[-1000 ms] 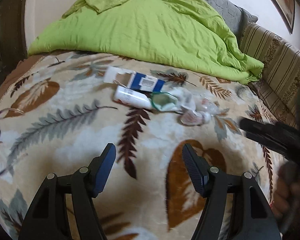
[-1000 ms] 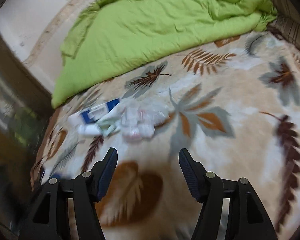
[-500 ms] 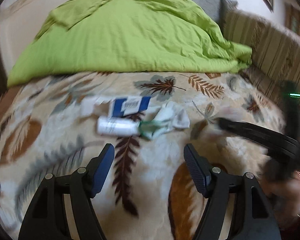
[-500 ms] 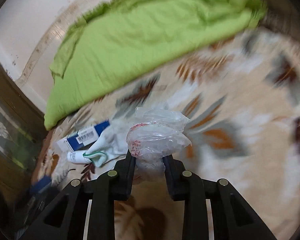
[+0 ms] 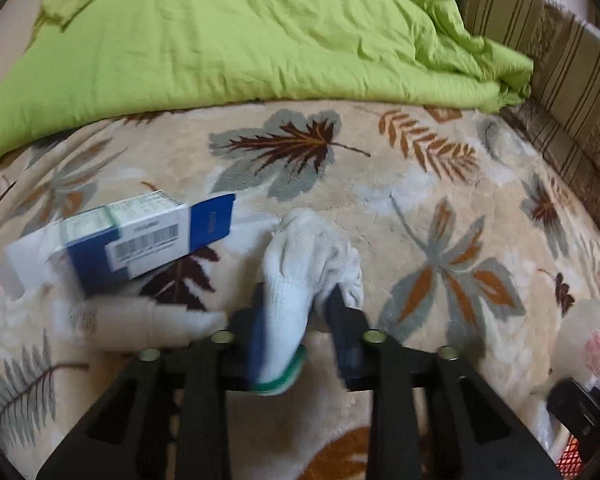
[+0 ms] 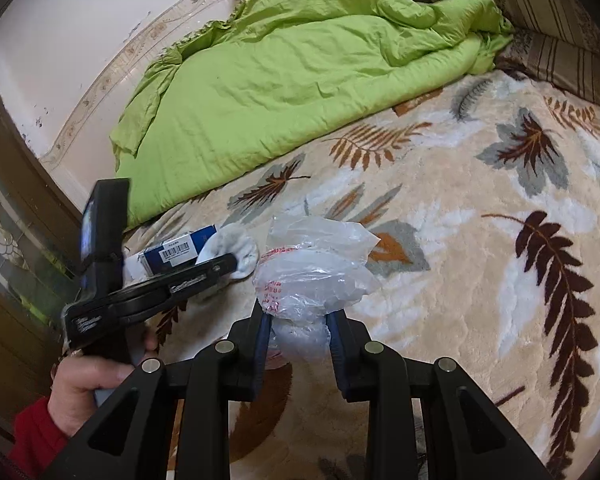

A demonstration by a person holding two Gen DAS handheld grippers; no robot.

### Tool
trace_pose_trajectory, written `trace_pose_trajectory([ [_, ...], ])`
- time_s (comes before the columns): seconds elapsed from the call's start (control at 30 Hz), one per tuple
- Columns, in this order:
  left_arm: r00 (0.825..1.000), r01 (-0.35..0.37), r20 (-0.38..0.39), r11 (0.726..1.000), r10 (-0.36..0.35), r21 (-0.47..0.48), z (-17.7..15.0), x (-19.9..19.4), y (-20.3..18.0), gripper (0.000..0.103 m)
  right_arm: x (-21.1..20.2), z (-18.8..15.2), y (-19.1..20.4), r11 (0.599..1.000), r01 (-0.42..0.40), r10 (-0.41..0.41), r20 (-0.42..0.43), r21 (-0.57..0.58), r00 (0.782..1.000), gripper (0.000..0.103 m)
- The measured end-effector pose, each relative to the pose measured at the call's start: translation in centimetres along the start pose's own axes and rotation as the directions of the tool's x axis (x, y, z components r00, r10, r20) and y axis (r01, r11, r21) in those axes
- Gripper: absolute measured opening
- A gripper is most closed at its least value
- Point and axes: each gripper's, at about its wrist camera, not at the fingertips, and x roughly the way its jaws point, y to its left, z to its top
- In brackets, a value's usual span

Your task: Collect trash

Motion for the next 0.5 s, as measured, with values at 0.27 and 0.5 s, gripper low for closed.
trace_pose_trajectory([
  [0.27, 0.989, -0.002, 0.151, 1.0, 0.005, -0.02, -5.9, -9.7, 0.3, 0.021, -2.1, -2.4, 2.6, 0.989, 0.006, -0.003, 0.021, -0.149, 1.0, 0.03],
  [0.5, 0.956, -0.087, 0.268, 0.989, 0.117, -0.119, -14.0, -17.3, 0.9, 0.021, -6.1, -5.5, 3.7, 0.97, -0.038, 0.051, 0.047, -0.24, 0.998, 0.03],
])
